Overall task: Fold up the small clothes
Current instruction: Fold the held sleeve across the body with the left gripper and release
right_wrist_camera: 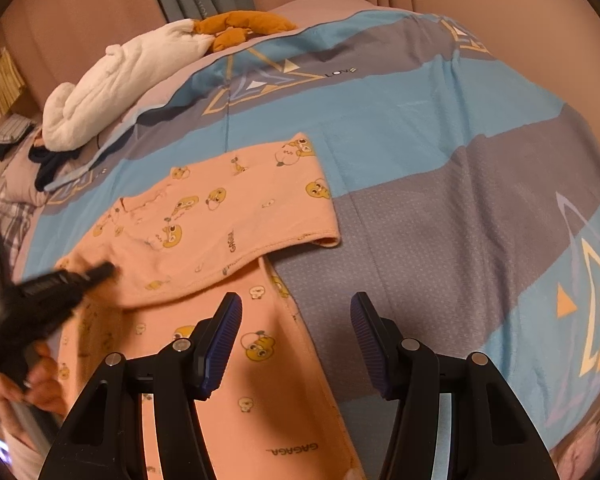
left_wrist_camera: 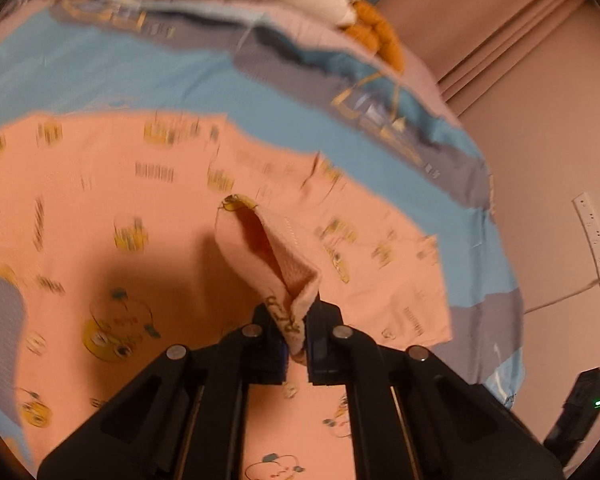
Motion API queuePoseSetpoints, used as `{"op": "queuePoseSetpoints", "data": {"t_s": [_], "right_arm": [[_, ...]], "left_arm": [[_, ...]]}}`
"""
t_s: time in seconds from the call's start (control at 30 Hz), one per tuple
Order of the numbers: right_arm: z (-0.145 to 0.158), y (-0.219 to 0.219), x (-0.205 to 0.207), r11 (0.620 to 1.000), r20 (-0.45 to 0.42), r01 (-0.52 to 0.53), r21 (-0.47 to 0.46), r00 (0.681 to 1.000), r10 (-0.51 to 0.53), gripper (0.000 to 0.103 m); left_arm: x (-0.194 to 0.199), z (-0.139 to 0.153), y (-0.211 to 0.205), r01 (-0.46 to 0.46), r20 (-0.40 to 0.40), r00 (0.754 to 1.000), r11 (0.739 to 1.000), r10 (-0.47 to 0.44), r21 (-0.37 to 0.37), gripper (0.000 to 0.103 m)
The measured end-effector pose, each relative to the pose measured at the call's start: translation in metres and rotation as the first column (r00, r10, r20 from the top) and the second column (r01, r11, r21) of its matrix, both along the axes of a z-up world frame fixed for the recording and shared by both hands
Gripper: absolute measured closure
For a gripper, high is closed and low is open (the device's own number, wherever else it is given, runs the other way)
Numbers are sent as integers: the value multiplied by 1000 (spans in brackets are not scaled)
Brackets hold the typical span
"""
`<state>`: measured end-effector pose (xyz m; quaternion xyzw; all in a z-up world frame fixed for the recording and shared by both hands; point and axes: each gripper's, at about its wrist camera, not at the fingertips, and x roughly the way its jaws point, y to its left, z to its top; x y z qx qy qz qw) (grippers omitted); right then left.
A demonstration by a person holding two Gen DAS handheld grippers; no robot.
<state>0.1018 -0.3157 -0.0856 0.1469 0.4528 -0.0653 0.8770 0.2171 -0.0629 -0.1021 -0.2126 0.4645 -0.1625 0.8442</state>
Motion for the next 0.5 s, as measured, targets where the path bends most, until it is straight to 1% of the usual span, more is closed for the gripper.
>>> {"op": "queuePoseSetpoints", "data": {"t_s": [0.13,0.2,0.27,0.33,0.5], "right_arm": [[3,-1,0,1000,4,-1,-16,1000,1,47],[3,-1,1,1000,4,-1,-13,1000,1,47],[4,0,3,1000,4,-10,-6,1000,10,47],[4,3,6,1000,3,-25,-2,1000,25,47],[4,12,18,998,-1,-60,14,998,60,47]], "left_arm": [[4,36,8,-8,78,997,1000,6,24,98],[6,49,15,-10,107,994,999,7,33,98],[8,57,24,-14,123,992,999,9,40,98],[9,63,35,-35,136,990,997,26,65,98],[12,72,61,-80,165,984,992,63,100,98]]}}
